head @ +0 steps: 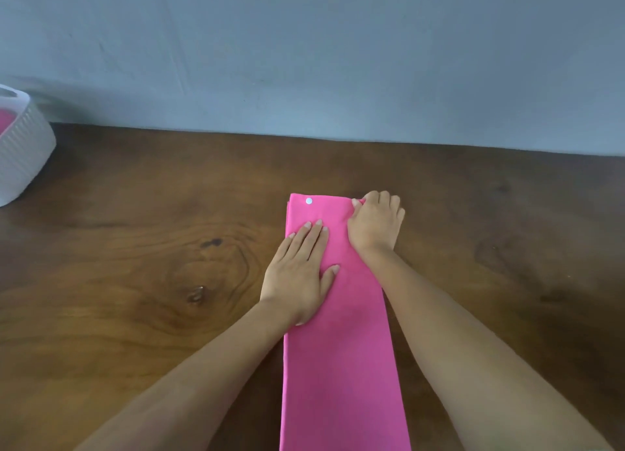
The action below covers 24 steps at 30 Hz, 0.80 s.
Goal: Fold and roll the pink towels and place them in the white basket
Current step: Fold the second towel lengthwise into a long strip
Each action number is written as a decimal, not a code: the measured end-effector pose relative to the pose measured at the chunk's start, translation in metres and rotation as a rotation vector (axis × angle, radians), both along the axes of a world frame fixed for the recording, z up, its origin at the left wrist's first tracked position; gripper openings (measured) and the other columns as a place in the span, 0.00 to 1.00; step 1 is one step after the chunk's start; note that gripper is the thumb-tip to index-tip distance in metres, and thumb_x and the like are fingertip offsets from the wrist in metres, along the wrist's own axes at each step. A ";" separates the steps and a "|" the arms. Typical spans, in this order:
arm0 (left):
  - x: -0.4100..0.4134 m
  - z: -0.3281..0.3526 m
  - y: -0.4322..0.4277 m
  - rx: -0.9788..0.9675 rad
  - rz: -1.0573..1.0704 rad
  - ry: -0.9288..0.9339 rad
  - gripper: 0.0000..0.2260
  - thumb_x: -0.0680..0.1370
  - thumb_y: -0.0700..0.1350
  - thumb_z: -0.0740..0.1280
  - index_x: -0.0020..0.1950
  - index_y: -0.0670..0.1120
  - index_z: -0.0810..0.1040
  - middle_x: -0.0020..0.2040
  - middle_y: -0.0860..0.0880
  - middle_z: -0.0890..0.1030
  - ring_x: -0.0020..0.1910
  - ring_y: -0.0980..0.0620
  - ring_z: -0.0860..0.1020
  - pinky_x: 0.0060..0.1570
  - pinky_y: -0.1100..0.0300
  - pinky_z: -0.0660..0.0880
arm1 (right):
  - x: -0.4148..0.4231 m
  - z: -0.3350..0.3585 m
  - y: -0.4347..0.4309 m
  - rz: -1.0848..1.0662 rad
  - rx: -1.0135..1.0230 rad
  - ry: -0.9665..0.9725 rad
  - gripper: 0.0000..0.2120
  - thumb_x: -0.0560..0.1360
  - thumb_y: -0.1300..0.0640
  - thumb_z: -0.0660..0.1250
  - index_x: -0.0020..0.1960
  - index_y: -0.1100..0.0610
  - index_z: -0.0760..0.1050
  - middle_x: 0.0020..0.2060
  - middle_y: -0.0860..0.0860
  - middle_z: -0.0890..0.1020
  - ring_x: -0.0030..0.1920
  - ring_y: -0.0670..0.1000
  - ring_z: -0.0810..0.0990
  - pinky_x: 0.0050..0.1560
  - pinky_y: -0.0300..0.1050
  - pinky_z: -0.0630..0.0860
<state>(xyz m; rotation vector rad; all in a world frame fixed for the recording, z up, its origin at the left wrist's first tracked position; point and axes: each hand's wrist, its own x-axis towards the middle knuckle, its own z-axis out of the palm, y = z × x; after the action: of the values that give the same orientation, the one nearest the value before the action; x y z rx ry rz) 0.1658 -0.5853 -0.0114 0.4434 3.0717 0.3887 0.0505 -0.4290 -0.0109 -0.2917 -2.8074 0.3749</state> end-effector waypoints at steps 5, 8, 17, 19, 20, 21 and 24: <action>-0.046 0.000 0.003 -0.003 0.058 0.017 0.32 0.83 0.63 0.40 0.84 0.48 0.44 0.84 0.51 0.46 0.82 0.54 0.42 0.81 0.53 0.43 | -0.052 0.002 -0.003 0.046 0.001 -0.013 0.14 0.82 0.48 0.60 0.56 0.57 0.77 0.53 0.54 0.79 0.57 0.57 0.71 0.59 0.54 0.66; -0.074 -0.001 0.004 -0.013 0.089 0.024 0.31 0.84 0.63 0.41 0.84 0.49 0.44 0.84 0.52 0.46 0.82 0.55 0.42 0.81 0.54 0.43 | -0.083 0.003 -0.004 0.061 0.006 -0.034 0.15 0.82 0.48 0.58 0.57 0.57 0.77 0.54 0.53 0.78 0.59 0.57 0.71 0.58 0.56 0.65; -0.141 -0.001 0.001 -0.052 0.143 0.049 0.32 0.83 0.64 0.40 0.84 0.50 0.45 0.84 0.53 0.47 0.82 0.56 0.43 0.81 0.54 0.44 | -0.143 0.012 -0.003 0.107 0.006 -0.157 0.22 0.84 0.43 0.53 0.61 0.59 0.75 0.59 0.55 0.77 0.63 0.58 0.70 0.62 0.56 0.66; -0.150 -0.002 0.000 -0.063 0.148 0.044 0.31 0.83 0.63 0.40 0.84 0.50 0.45 0.84 0.53 0.47 0.82 0.56 0.43 0.81 0.54 0.44 | -0.140 0.014 0.001 0.117 0.008 -0.180 0.23 0.83 0.42 0.53 0.61 0.59 0.75 0.59 0.56 0.77 0.63 0.57 0.70 0.63 0.56 0.65; -0.154 -0.002 0.000 -0.063 0.152 0.040 0.31 0.84 0.63 0.40 0.84 0.50 0.45 0.84 0.54 0.46 0.82 0.56 0.42 0.81 0.54 0.44 | -0.136 0.014 0.004 0.127 0.002 -0.184 0.23 0.83 0.41 0.53 0.60 0.59 0.76 0.59 0.55 0.77 0.62 0.57 0.70 0.63 0.55 0.65; -0.158 -0.002 -0.001 -0.059 0.158 0.034 0.31 0.84 0.63 0.41 0.84 0.50 0.44 0.84 0.54 0.46 0.82 0.56 0.42 0.80 0.55 0.43 | -0.130 0.015 0.006 0.135 -0.010 -0.187 0.23 0.83 0.41 0.54 0.58 0.58 0.76 0.58 0.55 0.77 0.62 0.57 0.70 0.63 0.55 0.65; -0.167 0.001 -0.002 -0.043 0.170 0.018 0.31 0.84 0.62 0.43 0.84 0.50 0.45 0.84 0.54 0.46 0.82 0.56 0.42 0.80 0.56 0.41 | -0.103 0.017 0.016 0.150 -0.038 -0.203 0.22 0.82 0.40 0.54 0.56 0.56 0.77 0.56 0.54 0.77 0.60 0.56 0.70 0.62 0.55 0.65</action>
<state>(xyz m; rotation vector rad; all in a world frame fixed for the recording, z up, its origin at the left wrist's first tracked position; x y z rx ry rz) -0.0008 -0.5876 -0.0104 0.1862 3.1381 0.3220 -0.0524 -0.4134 0.0058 -0.1340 -3.0349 0.4556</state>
